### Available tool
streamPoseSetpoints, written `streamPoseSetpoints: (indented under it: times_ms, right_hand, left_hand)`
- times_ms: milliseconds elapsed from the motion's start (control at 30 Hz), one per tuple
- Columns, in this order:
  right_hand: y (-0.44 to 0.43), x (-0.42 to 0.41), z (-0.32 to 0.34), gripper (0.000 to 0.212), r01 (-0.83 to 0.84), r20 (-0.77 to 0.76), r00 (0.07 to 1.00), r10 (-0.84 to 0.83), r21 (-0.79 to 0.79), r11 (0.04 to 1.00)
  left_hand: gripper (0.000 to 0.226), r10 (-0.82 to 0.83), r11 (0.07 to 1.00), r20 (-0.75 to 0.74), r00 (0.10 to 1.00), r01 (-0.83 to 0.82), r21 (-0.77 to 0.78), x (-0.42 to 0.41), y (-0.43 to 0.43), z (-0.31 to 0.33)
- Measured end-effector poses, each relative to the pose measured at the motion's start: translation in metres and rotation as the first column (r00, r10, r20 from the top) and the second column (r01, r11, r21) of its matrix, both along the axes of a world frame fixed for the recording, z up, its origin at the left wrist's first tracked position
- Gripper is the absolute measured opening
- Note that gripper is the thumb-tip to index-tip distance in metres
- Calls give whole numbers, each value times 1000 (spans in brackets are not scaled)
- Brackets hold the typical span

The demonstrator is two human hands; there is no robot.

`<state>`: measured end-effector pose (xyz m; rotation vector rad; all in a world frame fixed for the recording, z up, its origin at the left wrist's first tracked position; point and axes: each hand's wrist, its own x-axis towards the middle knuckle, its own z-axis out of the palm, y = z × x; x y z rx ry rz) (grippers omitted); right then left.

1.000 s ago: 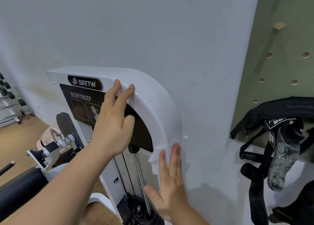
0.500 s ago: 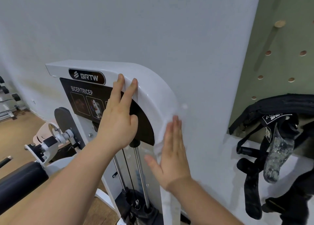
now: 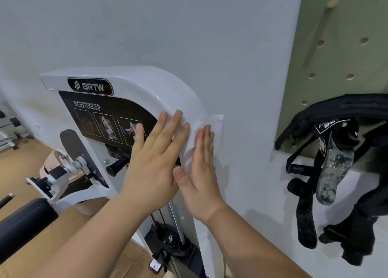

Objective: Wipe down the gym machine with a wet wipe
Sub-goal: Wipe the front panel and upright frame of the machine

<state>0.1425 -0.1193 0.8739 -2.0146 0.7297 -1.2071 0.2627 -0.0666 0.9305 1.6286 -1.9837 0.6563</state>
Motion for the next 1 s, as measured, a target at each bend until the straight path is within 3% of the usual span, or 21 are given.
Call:
streamPoseSetpoints:
  times_ms: [100, 200, 267, 333, 433, 567, 633, 733, 833, 1000]
  right_hand:
    - [15, -1, -71, 112, 33, 19, 999, -37, 180, 983]
    - [19, -7, -131, 115, -26, 61, 998, -7, 523, 852]
    - [9, -10, -134, 106, -58, 99, 995, -6, 628, 776]
    - [-7, -11, -112, 107, -43, 124, 991, -42, 612, 790]
    - [-23, -5, -67, 119, -25, 169, 985, -46, 393, 919]
    - [-1, 1, -70, 109, -17, 162, 987, -11, 169, 985]
    - [13, 1, -107, 101, -6, 93, 996, -14, 213, 977]
    - [19, -3, -151, 102, -7, 50, 999, -16, 425, 905]
    - [3, -9, -140, 118, -17, 67, 997, -25, 562, 827]
    - [-10, -3, -69, 124, -42, 181, 983, -3, 249, 968]
  left_hand:
    - [85, -14, 999, 37, 999, 12, 45, 0, 8, -29]
    - [106, 33, 989, 131, 991, -51, 137, 0, 11, -49]
    - [115, 56, 983, 146, 988, -80, 163, 1, 9, -54]
    - [116, 46, 985, 121, 992, -65, 160, 0, 7, -56]
    - [109, 13, 989, 67, 998, -23, 145, -1, 8, -59]
    - [89, -34, 987, 58, 998, 24, 160, 6, 9, -58]
    - [83, -40, 985, 65, 997, 28, 172, 8, 9, -57]
    - [80, -24, 985, 90, 996, 9, 171, 7, 10, -57]
    - [80, 63, 991, 143, 988, -79, 104, -1, 10, -60]
    - [79, 121, 992, 167, 978, -115, -45, -14, 7, -69]
